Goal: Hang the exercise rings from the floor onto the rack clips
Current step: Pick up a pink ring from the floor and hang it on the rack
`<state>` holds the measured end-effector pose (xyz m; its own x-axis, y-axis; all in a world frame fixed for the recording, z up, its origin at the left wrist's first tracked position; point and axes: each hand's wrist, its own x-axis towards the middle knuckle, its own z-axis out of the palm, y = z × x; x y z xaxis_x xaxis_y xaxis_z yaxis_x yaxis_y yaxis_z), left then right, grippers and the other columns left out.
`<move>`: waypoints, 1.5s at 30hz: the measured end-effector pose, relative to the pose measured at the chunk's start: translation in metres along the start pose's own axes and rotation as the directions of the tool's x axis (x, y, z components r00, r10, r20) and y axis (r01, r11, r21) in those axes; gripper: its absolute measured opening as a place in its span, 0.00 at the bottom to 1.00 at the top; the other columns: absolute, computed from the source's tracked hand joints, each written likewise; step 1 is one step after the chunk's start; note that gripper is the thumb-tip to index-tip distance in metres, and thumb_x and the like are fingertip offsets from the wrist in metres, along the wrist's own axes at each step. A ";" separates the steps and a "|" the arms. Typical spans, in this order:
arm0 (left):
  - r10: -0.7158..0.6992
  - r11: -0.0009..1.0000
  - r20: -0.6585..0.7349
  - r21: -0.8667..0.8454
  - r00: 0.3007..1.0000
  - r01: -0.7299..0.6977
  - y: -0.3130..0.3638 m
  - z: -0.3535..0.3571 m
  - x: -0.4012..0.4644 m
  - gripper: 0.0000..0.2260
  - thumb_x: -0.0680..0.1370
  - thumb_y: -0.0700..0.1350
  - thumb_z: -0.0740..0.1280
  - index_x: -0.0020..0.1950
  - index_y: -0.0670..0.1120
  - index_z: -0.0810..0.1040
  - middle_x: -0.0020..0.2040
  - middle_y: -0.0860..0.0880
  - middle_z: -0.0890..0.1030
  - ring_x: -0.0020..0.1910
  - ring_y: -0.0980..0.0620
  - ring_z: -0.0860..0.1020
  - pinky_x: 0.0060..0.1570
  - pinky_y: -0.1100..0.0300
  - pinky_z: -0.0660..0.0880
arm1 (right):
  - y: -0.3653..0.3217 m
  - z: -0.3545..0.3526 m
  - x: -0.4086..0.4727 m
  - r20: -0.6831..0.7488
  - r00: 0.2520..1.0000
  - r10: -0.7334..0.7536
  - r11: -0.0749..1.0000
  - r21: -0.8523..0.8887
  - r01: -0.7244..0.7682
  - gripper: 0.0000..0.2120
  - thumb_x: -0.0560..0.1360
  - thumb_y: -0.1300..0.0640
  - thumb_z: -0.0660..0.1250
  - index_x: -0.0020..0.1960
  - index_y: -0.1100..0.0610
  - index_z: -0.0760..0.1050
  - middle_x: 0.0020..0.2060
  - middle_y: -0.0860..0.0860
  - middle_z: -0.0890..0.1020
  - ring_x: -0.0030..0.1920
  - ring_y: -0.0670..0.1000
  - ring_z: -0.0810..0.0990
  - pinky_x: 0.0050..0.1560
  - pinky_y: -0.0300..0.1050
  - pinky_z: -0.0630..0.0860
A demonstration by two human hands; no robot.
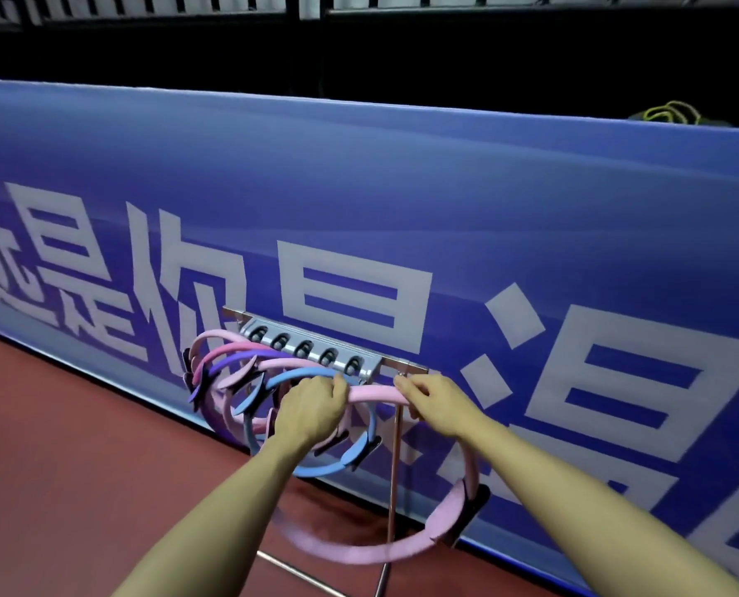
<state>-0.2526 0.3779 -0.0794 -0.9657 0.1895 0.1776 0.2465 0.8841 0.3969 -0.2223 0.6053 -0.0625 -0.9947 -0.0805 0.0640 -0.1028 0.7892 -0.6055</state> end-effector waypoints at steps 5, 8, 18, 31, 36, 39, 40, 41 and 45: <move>-0.065 0.997 -0.027 -0.032 0.997 0.064 -0.043 -0.011 0.016 0.09 0.82 0.46 0.61 0.47 0.43 0.76 0.42 0.41 0.81 0.42 0.38 0.80 0.36 0.50 0.72 | 0.020 0.016 0.014 -0.048 0.995 0.086 0.986 0.146 -0.078 0.21 0.81 0.36 0.56 0.50 0.51 0.79 0.42 0.56 0.83 0.46 0.57 0.83 0.48 0.58 0.80; -0.131 0.987 0.206 -0.061 0.970 0.146 -0.072 0.003 0.045 0.20 0.64 0.41 0.80 0.50 0.34 0.81 0.31 0.39 0.80 0.25 0.37 0.77 0.19 0.54 0.68 | 0.023 0.029 0.032 0.000 0.993 0.118 0.975 0.190 -0.116 0.17 0.81 0.36 0.57 0.51 0.47 0.77 0.45 0.55 0.83 0.47 0.55 0.82 0.49 0.55 0.80; 0.074 0.994 0.102 0.074 0.992 -0.081 -0.102 0.027 0.120 0.18 0.82 0.44 0.60 0.71 0.40 0.69 0.53 0.39 0.82 0.50 0.37 0.80 0.41 0.51 0.71 | 0.059 0.057 0.109 0.060 0.966 0.250 0.924 0.283 -0.257 0.38 0.70 0.21 0.53 0.44 0.56 0.77 0.36 0.48 0.75 0.38 0.47 0.74 0.42 0.44 0.70; 0.238 0.946 0.399 -0.302 0.885 -0.118 -0.114 0.051 0.199 0.16 0.74 0.66 0.67 0.53 0.55 0.77 0.46 0.56 0.83 0.41 0.59 0.79 0.47 0.58 0.77 | 0.076 0.097 0.177 0.098 0.955 0.279 0.944 0.155 -0.291 0.33 0.69 0.21 0.55 0.39 0.52 0.73 0.32 0.46 0.73 0.32 0.45 0.69 0.32 0.40 0.64; 0.388 0.922 0.404 -0.162 0.828 -0.353 -0.117 0.072 0.224 0.21 0.73 0.68 0.65 0.58 0.56 0.78 0.55 0.56 0.81 0.53 0.54 0.79 0.55 0.52 0.77 | 0.074 0.121 0.194 0.106 0.922 0.374 0.912 0.138 -0.386 0.34 0.67 0.19 0.56 0.39 0.51 0.71 0.34 0.47 0.74 0.34 0.47 0.71 0.36 0.44 0.65; 0.425 0.901 0.430 -0.116 0.797 -0.418 -0.124 0.081 0.239 0.18 0.75 0.65 0.65 0.57 0.56 0.79 0.56 0.56 0.81 0.55 0.53 0.79 0.53 0.54 0.75 | 0.077 0.131 0.200 0.116 0.896 0.429 0.888 0.128 -0.442 0.35 0.66 0.18 0.56 0.42 0.51 0.72 0.37 0.47 0.76 0.36 0.46 0.73 0.38 0.45 0.67; 0.434 0.894 0.440 -0.106 0.786 -0.434 -0.126 0.083 0.245 0.17 0.75 0.65 0.65 0.58 0.56 0.79 0.57 0.56 0.81 0.55 0.54 0.79 0.50 0.56 0.74 | 0.078 0.133 0.203 0.120 0.890 0.439 0.883 0.128 -0.452 0.35 0.67 0.19 0.57 0.45 0.51 0.74 0.40 0.47 0.78 0.38 0.46 0.75 0.40 0.45 0.69; 0.444 0.887 0.449 -0.097 0.776 -0.451 -0.128 0.087 0.251 0.17 0.76 0.64 0.66 0.58 0.56 0.79 0.57 0.56 0.81 0.55 0.54 0.79 0.48 0.57 0.72 | 0.079 0.135 0.207 0.124 0.887 0.444 0.880 0.124 -0.458 0.34 0.68 0.20 0.58 0.48 0.51 0.75 0.44 0.46 0.80 0.41 0.45 0.77 0.42 0.44 0.71; 0.456 0.877 0.479 -0.099 0.750 -0.470 -0.131 0.099 0.268 0.17 0.74 0.64 0.66 0.58 0.56 0.79 0.56 0.56 0.82 0.55 0.53 0.79 0.48 0.56 0.72 | 0.078 0.133 0.217 0.169 0.879 0.445 0.876 0.124 -0.467 0.23 0.75 0.31 0.62 0.55 0.49 0.74 0.52 0.45 0.79 0.51 0.44 0.78 0.52 0.43 0.75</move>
<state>-0.5513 0.3553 -0.1729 -0.6511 0.7500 -0.1166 0.6783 0.6439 0.3540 -0.4469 0.5685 -0.2015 -0.9209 0.1775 -0.3471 0.3741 0.6530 -0.6585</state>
